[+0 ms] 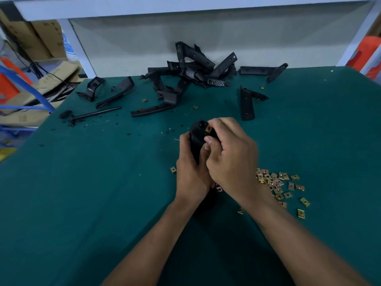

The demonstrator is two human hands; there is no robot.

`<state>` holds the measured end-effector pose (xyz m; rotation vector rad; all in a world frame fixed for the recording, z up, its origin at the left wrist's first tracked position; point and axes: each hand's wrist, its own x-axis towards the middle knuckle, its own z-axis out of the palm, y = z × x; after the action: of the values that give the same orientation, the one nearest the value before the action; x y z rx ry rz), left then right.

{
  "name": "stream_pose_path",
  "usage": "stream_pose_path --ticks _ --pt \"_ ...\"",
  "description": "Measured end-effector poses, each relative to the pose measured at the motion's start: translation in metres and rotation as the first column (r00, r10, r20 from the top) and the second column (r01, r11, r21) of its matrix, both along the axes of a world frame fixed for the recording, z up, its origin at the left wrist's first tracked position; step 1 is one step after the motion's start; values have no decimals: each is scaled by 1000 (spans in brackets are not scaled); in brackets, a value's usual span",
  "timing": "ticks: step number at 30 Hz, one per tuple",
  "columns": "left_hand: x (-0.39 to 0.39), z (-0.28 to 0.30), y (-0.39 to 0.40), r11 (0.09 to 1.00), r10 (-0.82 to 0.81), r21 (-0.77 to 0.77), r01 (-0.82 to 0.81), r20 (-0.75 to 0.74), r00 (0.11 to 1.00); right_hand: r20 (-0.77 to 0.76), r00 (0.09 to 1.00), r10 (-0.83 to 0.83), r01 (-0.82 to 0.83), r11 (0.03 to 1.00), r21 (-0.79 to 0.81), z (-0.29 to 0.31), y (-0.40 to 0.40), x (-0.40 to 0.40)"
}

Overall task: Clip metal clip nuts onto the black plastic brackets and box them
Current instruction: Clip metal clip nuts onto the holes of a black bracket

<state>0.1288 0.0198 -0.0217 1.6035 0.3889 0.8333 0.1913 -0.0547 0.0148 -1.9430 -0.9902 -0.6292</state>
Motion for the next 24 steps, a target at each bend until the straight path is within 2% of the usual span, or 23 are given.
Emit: stream_pose_path --ticks 5,9,13,18,22,24 --pt "2 4 2 991 -52 -118 57 50 997 -143 982 120 -109 990 87 -3 -5 10" --pt "5 2 2 980 -45 -190 53 50 998 -202 978 -60 60 998 -4 -11 -14 10" --pt "5 0 1 975 -35 -219 50 71 997 -108 990 -89 89 996 -6 -11 -15 13" --pt "3 -3 2 999 39 -31 -37 61 997 101 985 -141 149 986 -76 -14 -15 13" --pt "1 -2 -1 993 77 85 -86 106 991 133 984 -117 124 991 -45 -16 -15 14" --pt "1 -2 -1 993 83 77 -92 113 990 130 987 -92 97 995 -33 -15 -14 12"
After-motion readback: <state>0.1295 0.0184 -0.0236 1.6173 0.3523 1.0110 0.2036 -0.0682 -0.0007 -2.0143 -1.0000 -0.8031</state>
